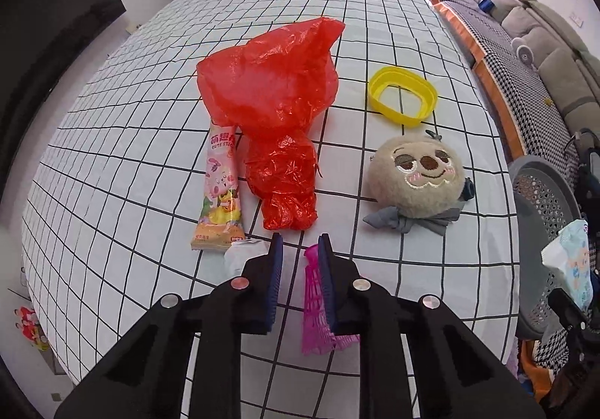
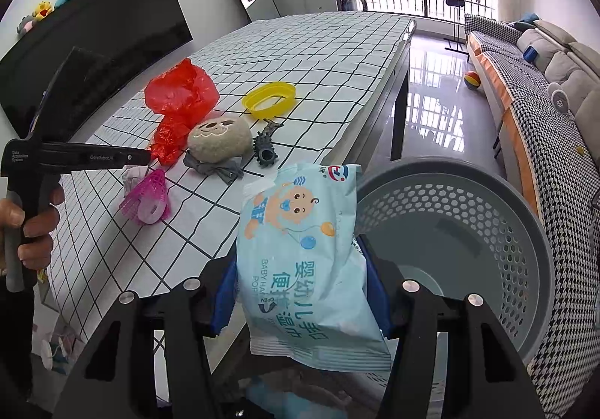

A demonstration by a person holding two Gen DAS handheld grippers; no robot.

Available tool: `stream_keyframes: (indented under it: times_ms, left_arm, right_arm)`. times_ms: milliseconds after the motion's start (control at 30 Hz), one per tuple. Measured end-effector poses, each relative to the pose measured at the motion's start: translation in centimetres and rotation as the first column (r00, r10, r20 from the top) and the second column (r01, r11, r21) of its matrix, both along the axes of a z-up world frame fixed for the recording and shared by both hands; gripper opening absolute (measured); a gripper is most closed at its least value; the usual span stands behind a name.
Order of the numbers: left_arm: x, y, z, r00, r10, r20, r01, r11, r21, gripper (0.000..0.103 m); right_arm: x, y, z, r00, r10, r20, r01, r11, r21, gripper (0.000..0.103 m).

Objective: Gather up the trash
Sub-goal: 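Lift the wipes packet with the right tool while the left tool grasps the pink shuttlecock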

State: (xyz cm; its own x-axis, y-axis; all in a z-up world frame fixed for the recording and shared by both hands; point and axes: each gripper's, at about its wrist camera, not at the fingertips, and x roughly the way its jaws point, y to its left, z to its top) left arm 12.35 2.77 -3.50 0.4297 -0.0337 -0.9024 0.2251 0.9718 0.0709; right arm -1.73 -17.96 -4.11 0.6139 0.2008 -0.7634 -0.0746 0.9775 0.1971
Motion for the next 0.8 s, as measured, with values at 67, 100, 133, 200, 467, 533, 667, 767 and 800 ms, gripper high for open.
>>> stream_keyframes:
  times_ms: [67,100,133,200,467,533,667,767,800]
  left_arm:
    - [-0.3,-0.2,0.2,1.0,-0.012,-0.008,0.012,1.0,-0.012,0.027]
    - [-0.4,-0.3,0.2,1.0,-0.016,-0.013,0.015,1.0,-0.016,0.042]
    - [-0.5,-0.5,0.2,1.0,-0.018,-0.012,0.018,1.0,-0.021,0.056]
    - [-0.4,-0.6,0.1,1.0,-0.013,-0.006,0.013,1.0,-0.015,0.064]
    - [1.0,-0.2,-2.0,0.99,0.013,-0.141,-0.025,0.997,-0.078,0.064]
    - [1.2,-0.3,-2.3,0.989,0.014,-0.149,-0.026,0.996,-0.082,0.064]
    - [1.4,-0.7,-3.2,0.986,0.017,-0.169,-0.027,0.998,-0.06,0.064]
    - [1.1,-1.2,-3.3,0.985,-0.001,-0.17,-0.007,0.999,-0.045,0.061]
    - [1.2,-1.1,-3.2,0.985,-0.005,-0.173,-0.003,0.999,-0.046,0.057]
  right_arm:
    - [0.0,0.1,0.0,1.0,0.004,0.0,-0.004,1.0,0.001,0.056]
    - [0.0,0.2,0.0,1.0,0.006,-0.001,-0.006,1.0,0.002,0.056]
    - [0.0,0.3,0.0,1.0,0.009,-0.001,-0.009,1.0,0.002,0.056]
    - [-0.1,0.4,0.0,1.0,0.012,0.0,-0.012,1.0,0.003,0.056]
    - [-0.7,-0.2,0.3,1.0,0.003,0.013,-0.003,1.0,0.015,0.056]
    - [-0.8,-0.4,0.3,1.0,0.0,0.015,-0.001,1.0,0.019,0.056]
    - [-0.9,-0.5,0.3,1.0,0.0,0.016,0.0,1.0,0.023,0.056]
    - [-0.9,-0.6,0.3,1.0,-0.001,0.016,0.001,1.0,0.024,0.056]
    - [-0.9,-0.6,0.3,1.0,-0.002,0.016,0.002,1.0,0.025,0.056]
